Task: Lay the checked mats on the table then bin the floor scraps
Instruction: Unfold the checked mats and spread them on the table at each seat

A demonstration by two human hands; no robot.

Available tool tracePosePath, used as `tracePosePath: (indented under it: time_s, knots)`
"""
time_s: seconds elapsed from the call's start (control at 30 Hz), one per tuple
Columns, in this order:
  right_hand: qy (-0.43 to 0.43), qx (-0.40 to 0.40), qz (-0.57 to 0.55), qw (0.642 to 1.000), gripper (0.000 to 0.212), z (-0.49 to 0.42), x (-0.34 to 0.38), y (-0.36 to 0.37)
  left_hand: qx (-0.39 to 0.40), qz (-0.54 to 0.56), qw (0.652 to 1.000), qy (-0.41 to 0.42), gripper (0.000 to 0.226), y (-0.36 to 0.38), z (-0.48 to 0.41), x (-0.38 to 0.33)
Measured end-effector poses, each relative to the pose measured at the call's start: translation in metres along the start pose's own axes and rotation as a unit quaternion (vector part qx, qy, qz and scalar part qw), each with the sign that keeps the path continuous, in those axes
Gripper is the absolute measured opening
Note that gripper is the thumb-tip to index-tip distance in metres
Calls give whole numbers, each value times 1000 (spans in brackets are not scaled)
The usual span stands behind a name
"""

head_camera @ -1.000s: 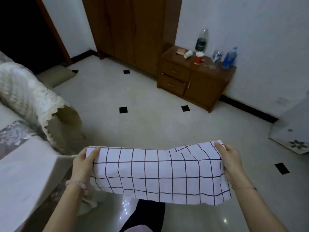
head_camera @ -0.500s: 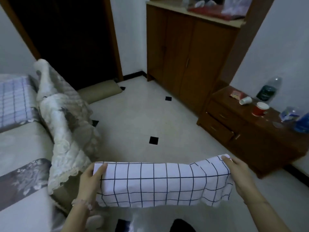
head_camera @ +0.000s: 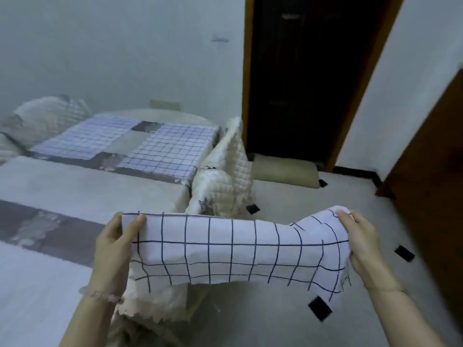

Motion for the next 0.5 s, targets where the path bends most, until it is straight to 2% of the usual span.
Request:
tracePosePath:
  time_s: [0.23,0.5]
  knots:
    - [-101,237,-13,966,13,-56,85,167,-216,-7,973,78,15,-81,0,-34]
    - [-145,383,-27,912,14,-50,132,338,-367,4,920,138,20,-158,-3,-48]
Point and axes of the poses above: each hand's wrist, its own z-axis away from the middle knuckle, its own y-axis out of the palm, x = y × z, the point moved 5 cm from there along -z, towards the middle knuckle, and after that the axes turned 12 degrees about z, right-handed, at the moved point
